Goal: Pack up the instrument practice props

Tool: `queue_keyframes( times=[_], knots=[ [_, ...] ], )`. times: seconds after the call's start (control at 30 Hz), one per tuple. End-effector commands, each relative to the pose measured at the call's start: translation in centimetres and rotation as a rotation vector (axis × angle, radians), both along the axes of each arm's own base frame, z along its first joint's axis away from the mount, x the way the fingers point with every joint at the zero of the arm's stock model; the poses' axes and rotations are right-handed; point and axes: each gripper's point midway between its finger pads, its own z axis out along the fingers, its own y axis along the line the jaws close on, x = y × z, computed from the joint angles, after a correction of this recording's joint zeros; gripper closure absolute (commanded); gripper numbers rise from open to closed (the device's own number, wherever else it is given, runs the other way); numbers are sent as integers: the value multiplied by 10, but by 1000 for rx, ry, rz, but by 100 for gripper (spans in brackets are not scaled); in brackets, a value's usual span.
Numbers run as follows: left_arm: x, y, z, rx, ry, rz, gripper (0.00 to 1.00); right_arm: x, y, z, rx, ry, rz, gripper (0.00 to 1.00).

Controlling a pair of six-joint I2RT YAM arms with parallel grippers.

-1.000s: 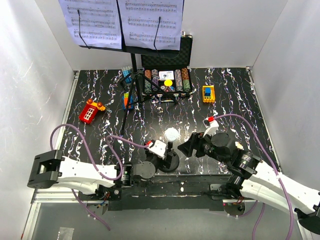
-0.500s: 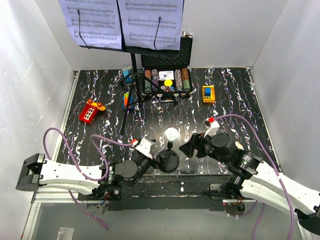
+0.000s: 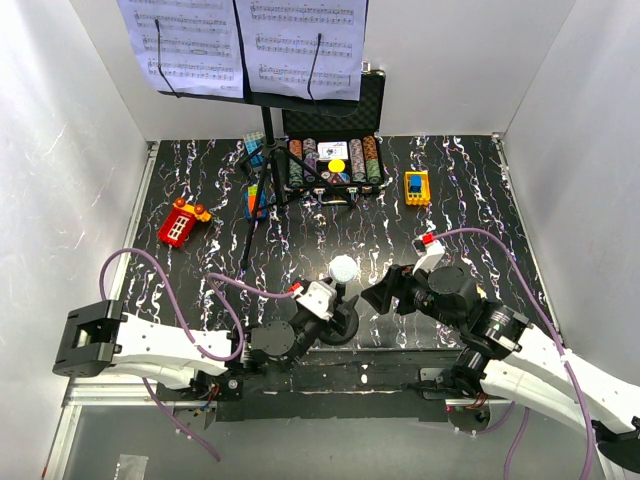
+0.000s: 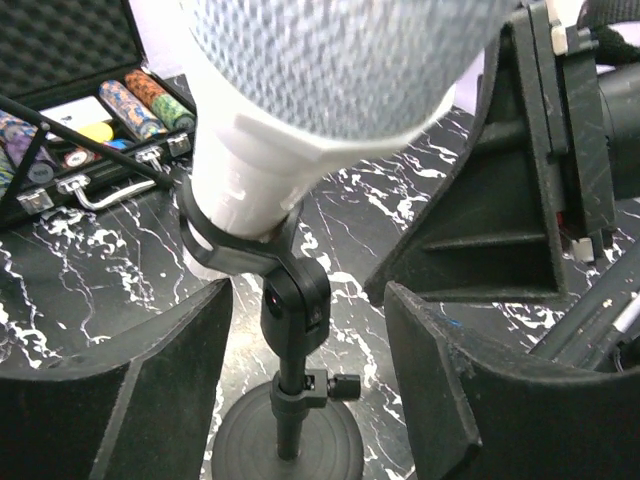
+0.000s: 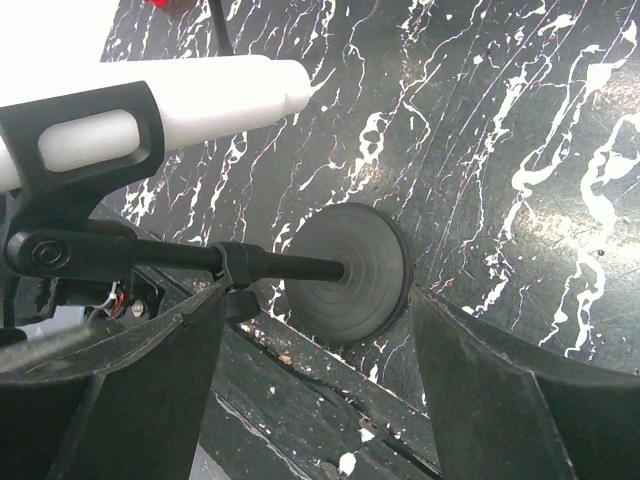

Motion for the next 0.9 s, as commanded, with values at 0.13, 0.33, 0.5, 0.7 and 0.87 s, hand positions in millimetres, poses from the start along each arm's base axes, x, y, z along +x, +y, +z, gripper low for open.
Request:
queue_keyframes(
  times=[0.13,0.33,0.5,0.7,0.87],
  knots=[
    [8,5,38,-61,-57,70,60,3,-3,21,40,-32,-25,19],
    [6,2,24,-7,-61,49,84,2,-1,20,44,-34,-10,19],
    [1,6,-7,59,-38,8,100,-3,7,27,56,-67,57,20],
    [-6,24,-54,78,22,-27,100,-6,11,35,9,-175,159,17],
    [-7,33,-70,66,56,-28,100,2,11,54,0,-383,200,15]
  ],
)
